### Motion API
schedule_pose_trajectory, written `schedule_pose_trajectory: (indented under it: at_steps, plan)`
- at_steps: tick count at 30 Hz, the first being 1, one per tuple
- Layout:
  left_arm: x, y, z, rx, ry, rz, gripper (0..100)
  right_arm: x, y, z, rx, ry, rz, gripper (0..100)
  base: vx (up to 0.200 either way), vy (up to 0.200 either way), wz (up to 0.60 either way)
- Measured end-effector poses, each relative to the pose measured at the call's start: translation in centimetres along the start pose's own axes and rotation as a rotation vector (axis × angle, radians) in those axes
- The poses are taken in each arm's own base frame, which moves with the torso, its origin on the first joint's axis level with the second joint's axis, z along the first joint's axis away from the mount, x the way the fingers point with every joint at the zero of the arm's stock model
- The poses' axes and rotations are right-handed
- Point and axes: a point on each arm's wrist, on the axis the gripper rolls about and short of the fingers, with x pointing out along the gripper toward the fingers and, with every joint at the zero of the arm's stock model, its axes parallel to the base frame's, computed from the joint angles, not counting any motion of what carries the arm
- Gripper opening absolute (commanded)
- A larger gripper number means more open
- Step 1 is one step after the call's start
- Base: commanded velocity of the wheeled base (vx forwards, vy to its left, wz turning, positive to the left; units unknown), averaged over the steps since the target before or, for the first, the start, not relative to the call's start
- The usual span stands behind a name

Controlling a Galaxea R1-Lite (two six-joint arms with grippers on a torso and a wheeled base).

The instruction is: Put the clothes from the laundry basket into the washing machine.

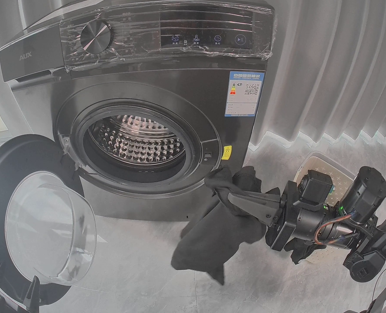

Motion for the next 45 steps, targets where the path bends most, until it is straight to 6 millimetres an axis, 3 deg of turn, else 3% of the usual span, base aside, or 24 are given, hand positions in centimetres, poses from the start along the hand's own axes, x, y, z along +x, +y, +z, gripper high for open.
schedule_pose_trajectory:
  at_steps: [6,18,26,39,45]
  plan:
    - [0.0,0.0,0.0,0.000,0.000,-0.001,100,0.0,-0.1,-0.1,0.002,0.004,-0.004,0,0.000,0.000,0.00]
    - [0.0,0.0,0.0,0.000,0.000,-0.003,100,0.0,-0.5,-0.1,0.000,0.003,-0.015,0,0.000,0.200,0.00]
    - [0.0,0.0,0.0,0.013,0.001,-0.003,100,-0.2,-0.5,-0.5,0.009,0.017,-0.035,0,0.000,0.000,0.00]
    - [0.0,0.0,0.0,0.014,0.000,-0.001,100,0.2,-0.8,-1.2,0.017,0.006,-0.187,0,0.000,0.000,0.00]
    - [0.0,0.0,0.0,0.014,0.000,-0.002,100,0.2,-1.1,-1.2,0.021,-0.030,-0.372,0,0.000,0.000,0.00]
